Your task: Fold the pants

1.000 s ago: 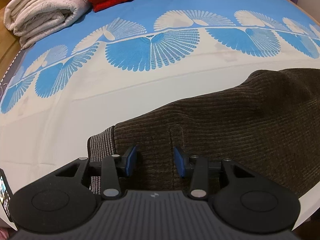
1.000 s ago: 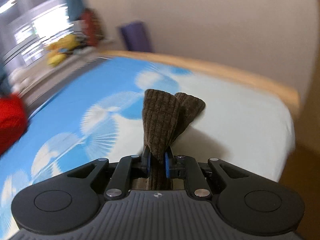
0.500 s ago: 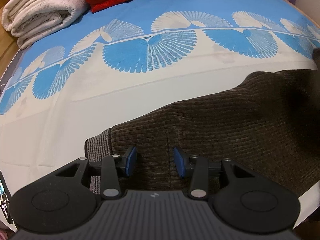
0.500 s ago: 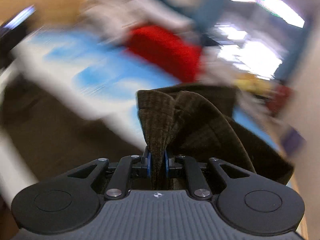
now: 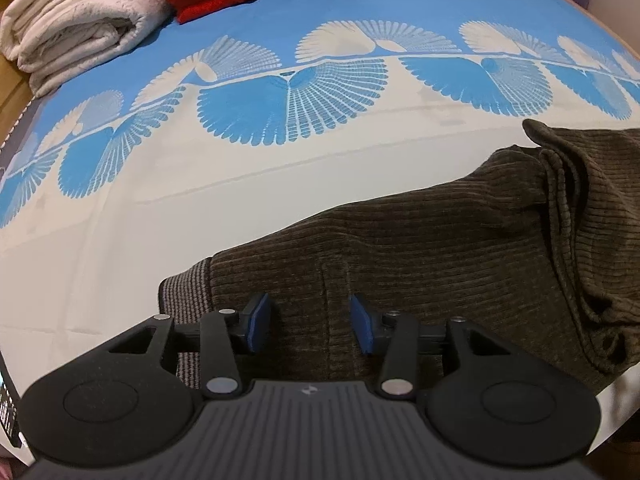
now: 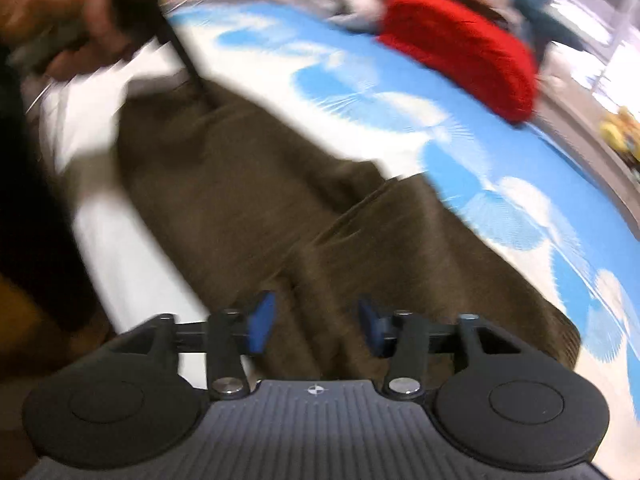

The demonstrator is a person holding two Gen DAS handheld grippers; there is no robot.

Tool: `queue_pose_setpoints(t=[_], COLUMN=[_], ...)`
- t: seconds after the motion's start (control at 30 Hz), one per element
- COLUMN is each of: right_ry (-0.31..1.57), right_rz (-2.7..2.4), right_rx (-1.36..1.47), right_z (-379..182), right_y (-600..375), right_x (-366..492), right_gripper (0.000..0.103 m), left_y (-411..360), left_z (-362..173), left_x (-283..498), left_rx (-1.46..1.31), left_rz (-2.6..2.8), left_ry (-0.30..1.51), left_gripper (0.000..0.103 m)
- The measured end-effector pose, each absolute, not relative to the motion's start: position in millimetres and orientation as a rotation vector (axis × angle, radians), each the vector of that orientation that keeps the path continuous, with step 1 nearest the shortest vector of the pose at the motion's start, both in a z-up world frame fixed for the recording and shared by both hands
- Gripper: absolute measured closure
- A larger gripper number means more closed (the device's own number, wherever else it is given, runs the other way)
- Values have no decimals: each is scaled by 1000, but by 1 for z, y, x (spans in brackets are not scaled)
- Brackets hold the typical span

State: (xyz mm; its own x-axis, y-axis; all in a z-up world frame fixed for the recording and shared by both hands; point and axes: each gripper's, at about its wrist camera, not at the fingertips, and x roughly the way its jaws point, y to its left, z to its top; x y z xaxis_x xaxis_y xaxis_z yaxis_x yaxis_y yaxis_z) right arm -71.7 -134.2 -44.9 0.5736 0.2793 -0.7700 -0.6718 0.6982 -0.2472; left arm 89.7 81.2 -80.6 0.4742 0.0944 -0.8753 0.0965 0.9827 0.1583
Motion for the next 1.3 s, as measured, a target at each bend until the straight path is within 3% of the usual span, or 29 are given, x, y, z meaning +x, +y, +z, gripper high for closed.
queue_pose_setpoints(t=[0.23,0.3,0.33,0.53,0.6,0.73,0.83,1.03,1.3], right_ry=[846,851,854,776,827,987,1002,876,939], right_rz=[602,591,587,635,715,797,783,732,708], right_rx=[-605,-632,-622,-383,-348,-496,-567,-414,-714], right_z=[-70,-76,-75,-29,-24,-57,-71,-39,-91], right_y=[-112,-103,-102,-123,-132,-128,-124,-134,-118], right_x=[-48,-50,-49,-36,-39,-59,-69,-63,-67], right_gripper=[50,63,90,91,91,84,77,45,44], left_y=[68,69,71,81,82,78,74,69,68], left_z=[-84,-84,-84,-83,-82,-80,-80,-82,-83], left_x=[88,87,87,87,88,89,89,90,91], left_rx=[246,253,253,238,234,226,230,250,253], left_rz=[-19,-18,-16,-14,-14,-20,-32,-36,-40], left_ry=[1079,1076,1076,1073,1072,1070,1068,1071,1072], left_gripper=[53,52,52,52,52,52,50,49,49])
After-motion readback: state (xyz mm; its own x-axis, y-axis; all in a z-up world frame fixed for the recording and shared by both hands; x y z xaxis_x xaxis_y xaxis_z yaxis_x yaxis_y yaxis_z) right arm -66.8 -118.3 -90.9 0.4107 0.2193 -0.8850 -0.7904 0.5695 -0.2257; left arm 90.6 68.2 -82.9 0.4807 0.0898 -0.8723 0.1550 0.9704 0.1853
